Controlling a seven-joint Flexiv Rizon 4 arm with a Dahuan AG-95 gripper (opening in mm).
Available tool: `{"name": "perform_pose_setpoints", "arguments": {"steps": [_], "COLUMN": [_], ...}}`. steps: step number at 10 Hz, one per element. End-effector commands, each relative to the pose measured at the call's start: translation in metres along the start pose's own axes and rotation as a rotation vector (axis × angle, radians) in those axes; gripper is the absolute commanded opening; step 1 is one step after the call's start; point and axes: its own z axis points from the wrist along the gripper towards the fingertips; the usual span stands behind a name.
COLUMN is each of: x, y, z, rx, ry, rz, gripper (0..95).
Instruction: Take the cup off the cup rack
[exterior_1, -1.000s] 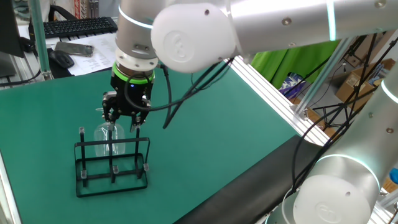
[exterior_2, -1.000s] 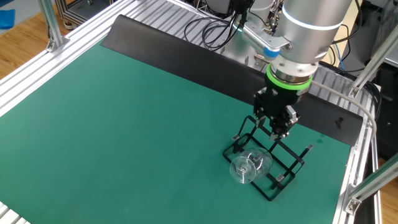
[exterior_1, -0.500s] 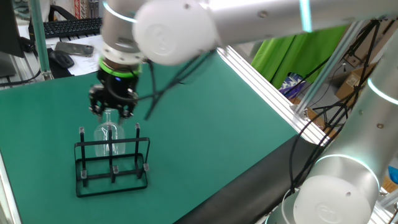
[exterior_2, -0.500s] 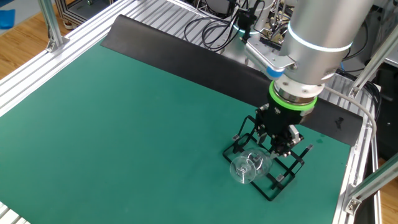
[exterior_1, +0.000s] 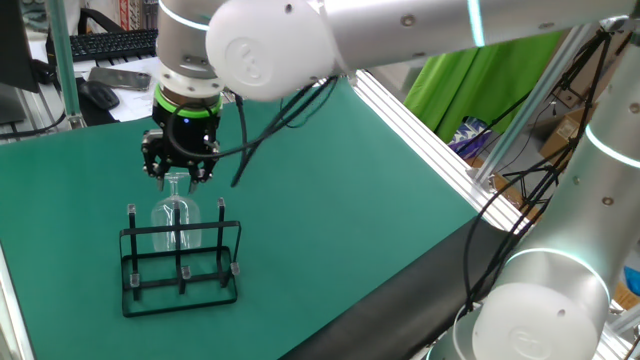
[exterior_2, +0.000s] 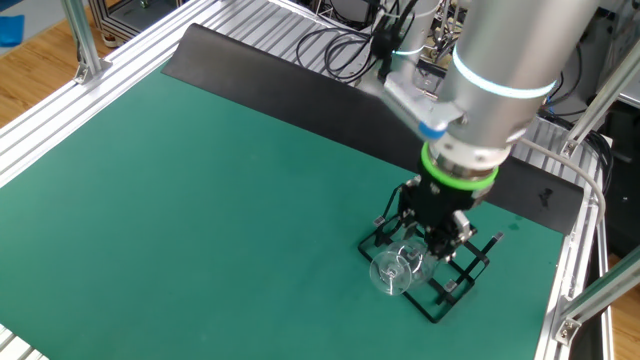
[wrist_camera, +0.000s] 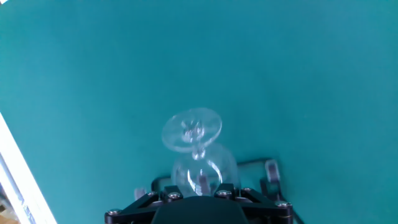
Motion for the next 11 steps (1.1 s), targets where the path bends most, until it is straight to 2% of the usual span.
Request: {"name": "perform_pose_setpoints", "arguments": {"steps": [1, 3, 11], "x": [-0.007, -0.015, -0.03], "y": [-0.002, -0.001, 0.0], "z": [0.002, 0.004, 0.018], "rx": [0.007, 0.012, 0.004], "ry": [-0.015, -0.021, -0.061], "rz": [-0.01, -0.009, -0.012], "gripper": [38.0, 38.0, 38.0]}}
